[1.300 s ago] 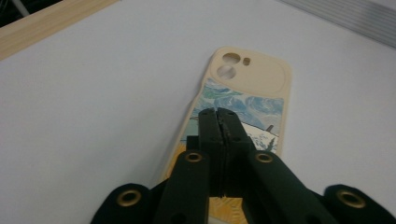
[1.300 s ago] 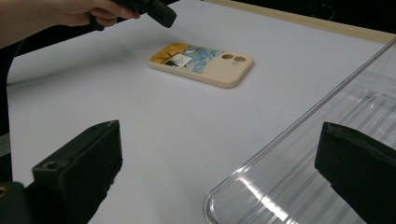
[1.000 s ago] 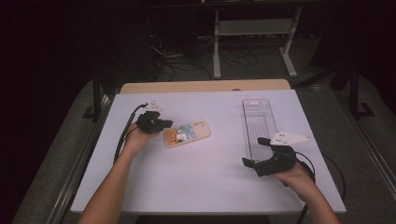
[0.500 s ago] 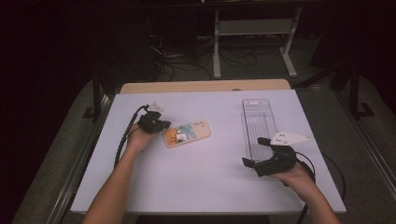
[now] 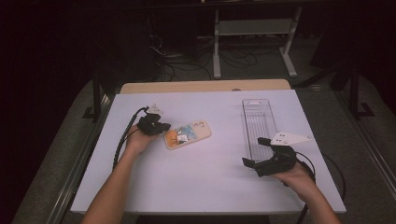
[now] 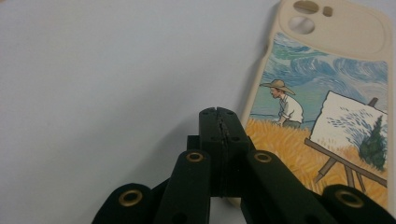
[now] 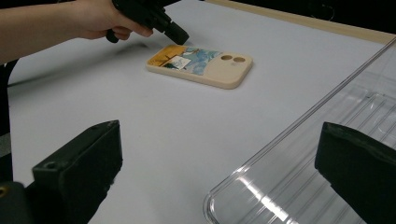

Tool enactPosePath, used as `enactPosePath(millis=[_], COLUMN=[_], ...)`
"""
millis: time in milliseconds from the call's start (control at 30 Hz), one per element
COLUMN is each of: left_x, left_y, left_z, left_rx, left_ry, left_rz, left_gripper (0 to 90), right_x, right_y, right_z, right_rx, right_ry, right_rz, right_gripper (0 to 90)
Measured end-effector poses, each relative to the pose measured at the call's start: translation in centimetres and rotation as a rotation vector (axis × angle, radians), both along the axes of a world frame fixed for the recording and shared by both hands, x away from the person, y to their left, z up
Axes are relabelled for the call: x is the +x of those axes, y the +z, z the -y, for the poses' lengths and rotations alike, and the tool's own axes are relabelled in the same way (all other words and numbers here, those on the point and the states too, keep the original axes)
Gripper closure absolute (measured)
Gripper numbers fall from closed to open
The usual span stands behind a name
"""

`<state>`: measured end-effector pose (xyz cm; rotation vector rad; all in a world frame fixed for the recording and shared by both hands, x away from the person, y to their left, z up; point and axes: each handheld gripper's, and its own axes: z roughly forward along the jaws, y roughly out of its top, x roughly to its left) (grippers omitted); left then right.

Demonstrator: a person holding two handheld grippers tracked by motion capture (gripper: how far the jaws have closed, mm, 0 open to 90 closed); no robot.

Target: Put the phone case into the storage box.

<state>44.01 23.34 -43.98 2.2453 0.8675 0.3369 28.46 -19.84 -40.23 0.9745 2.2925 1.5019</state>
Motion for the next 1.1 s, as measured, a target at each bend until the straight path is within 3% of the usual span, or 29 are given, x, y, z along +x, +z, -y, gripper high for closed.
enactPosePath(millis=[333, 600, 633, 667, 900, 1100], left_x=[-2.0, -2.9, -3.0, -2.9, -4.1, -6.4], left_y=[-0.3, -0.5, -0.5, -0.3, 1.7, 3.7], left_z=[-0.5, -0.4, -0.3, -0.4, -0.6, -1.2], left_rx=[-0.039, -0.032, -0.052, -0.034, -0.060, -0.125], left_ry=[-0.024, -0.043, -0.027, -0.047, -0.050, -0.051], left_rz=[-0.044, -0.038, -0.047, -0.038, -0.023, -0.011], left_gripper=[89.9, 89.9, 89.9, 89.8, 84.2, 69.8], right_x=[0.0, 0.0, 0.0, 0.0, 0.0, 0.0], right_y=[0.0, 0.0, 0.0, 0.0, 0.0, 0.0], right_z=[0.0, 0.0, 0.0, 0.0, 0.0, 0.0], right_rx=[-0.002, -0.004, -0.004, -0.004, 0.000, -0.003], right_ry=[-0.002, -0.003, -0.002, -0.002, -0.002, -0.003], right_rz=[0.002, 0.003, 0.003, 0.003, 0.001, 0.001], right_gripper=[0.6, 0.6, 0.6, 0.6, 0.6, 0.6])
